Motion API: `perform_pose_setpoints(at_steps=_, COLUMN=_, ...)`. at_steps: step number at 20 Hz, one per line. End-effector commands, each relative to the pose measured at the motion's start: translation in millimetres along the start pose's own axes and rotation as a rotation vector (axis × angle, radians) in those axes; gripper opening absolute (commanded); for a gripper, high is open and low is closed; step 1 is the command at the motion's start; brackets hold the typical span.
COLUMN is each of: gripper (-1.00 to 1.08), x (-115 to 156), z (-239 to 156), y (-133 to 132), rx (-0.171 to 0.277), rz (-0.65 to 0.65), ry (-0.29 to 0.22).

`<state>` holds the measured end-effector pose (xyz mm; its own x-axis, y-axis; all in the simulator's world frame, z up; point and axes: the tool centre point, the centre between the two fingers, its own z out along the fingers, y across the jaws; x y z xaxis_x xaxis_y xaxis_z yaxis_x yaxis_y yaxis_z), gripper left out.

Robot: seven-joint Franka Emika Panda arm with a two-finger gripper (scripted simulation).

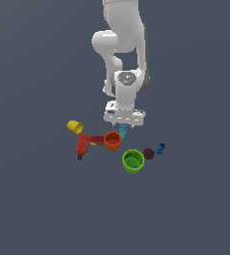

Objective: Pick up a designated object from a clutter of objects.

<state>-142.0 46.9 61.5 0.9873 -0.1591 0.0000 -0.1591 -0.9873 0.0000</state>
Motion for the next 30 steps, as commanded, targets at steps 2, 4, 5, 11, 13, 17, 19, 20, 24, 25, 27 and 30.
perform_pose_setpoints(at_steps=2, gripper=1.00, x=-1, z=12, y=0, rx=0.000, rz=0.000, ry=0.000)
perform_pose_setpoints(at_steps=4, gripper=1.00, x=-1, z=21, y=0, rx=0.000, rz=0.000, ry=0.000)
perform_pose_setpoints(at_steps=5, gripper=1.00, x=-1, z=24, y=0, rx=0.000, rz=0.000, ry=0.000)
perform_pose_setpoints(at_steps=11, gripper=1.00, x=-1, z=38, y=0, rx=0.000, rz=0.000, ry=0.000)
perform_pose_setpoints(at_steps=13, gripper=1.00, x=-1, z=39, y=0, rx=0.000, rz=0.001, ry=0.000)
perform_pose_setpoints(at_steps=17, gripper=-1.00, x=-1, z=39, y=0, rx=0.000, rz=0.001, ry=0.000)
perform_pose_setpoints(at_steps=19, gripper=-1.00, x=-1, z=39, y=0, rx=0.000, rz=0.001, ry=0.000)
perform_pose_setpoints(at_steps=20, gripper=-1.00, x=-1, z=39, y=0, rx=0.000, rz=0.001, ry=0.000)
perform_pose_setpoints(at_steps=24, gripper=-1.00, x=-1, z=39, y=0, rx=0.000, rz=0.001, ry=0.000)
perform_pose_setpoints(at_steps=25, gripper=-1.00, x=-1, z=39, y=0, rx=0.000, rz=0.001, ry=0.000)
perform_pose_setpoints(at_steps=27, gripper=-1.00, x=-1, z=39, y=0, rx=0.000, rz=0.001, ry=0.000)
perform_pose_setpoints(at_steps=30, gripper=-1.00, x=0, z=36, y=1, rx=0.000, rz=0.001, ry=0.000)
